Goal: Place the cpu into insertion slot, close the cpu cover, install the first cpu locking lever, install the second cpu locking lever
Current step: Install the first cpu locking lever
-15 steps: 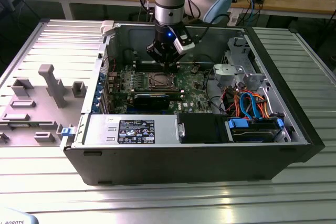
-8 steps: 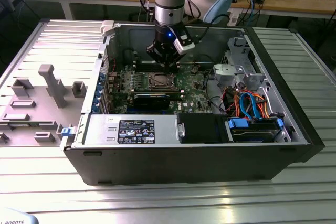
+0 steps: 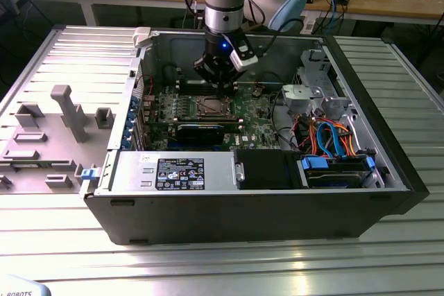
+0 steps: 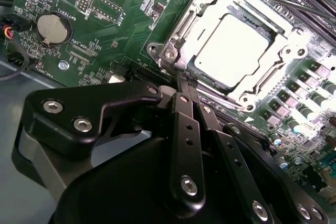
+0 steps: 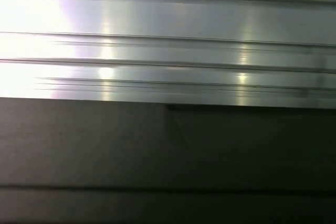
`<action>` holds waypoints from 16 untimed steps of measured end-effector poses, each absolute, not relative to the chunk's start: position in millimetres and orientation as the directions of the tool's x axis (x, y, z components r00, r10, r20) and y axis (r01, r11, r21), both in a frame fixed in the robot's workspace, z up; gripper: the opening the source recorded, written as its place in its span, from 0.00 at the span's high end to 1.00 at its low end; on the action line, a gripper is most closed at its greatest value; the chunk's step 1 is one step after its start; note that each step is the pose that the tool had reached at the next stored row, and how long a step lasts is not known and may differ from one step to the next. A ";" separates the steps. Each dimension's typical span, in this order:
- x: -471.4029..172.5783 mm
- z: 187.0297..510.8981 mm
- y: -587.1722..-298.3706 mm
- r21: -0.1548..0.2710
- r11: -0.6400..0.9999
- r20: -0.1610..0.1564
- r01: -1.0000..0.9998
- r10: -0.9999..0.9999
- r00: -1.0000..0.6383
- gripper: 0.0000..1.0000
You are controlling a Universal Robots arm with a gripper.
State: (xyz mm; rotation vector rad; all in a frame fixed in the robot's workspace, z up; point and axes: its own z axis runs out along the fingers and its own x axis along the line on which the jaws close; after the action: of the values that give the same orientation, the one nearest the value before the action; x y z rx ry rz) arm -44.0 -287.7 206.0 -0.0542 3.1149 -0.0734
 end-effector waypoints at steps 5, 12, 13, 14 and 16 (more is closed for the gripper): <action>-43.4 204.7 -287.6 -0.054 0.998 -0.024 -0.034 -0.035 -0.999 0.89; -42.9 203.0 -287.6 -0.054 0.998 -0.024 -0.034 -0.035 -0.999 0.89; -42.8 202.5 -287.5 -0.053 0.998 -0.024 -0.034 -0.035 -0.999 0.89; -42.8 202.3 -287.5 -0.053 0.998 -0.024 -0.034 -0.035 -0.999 0.89; -42.8 202.1 -287.6 -0.054 0.998 -0.024 -0.034 -0.035 -0.999 0.89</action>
State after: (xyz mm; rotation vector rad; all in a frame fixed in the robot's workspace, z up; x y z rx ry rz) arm -42.8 -287.6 202.1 -0.0533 3.1155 -0.0835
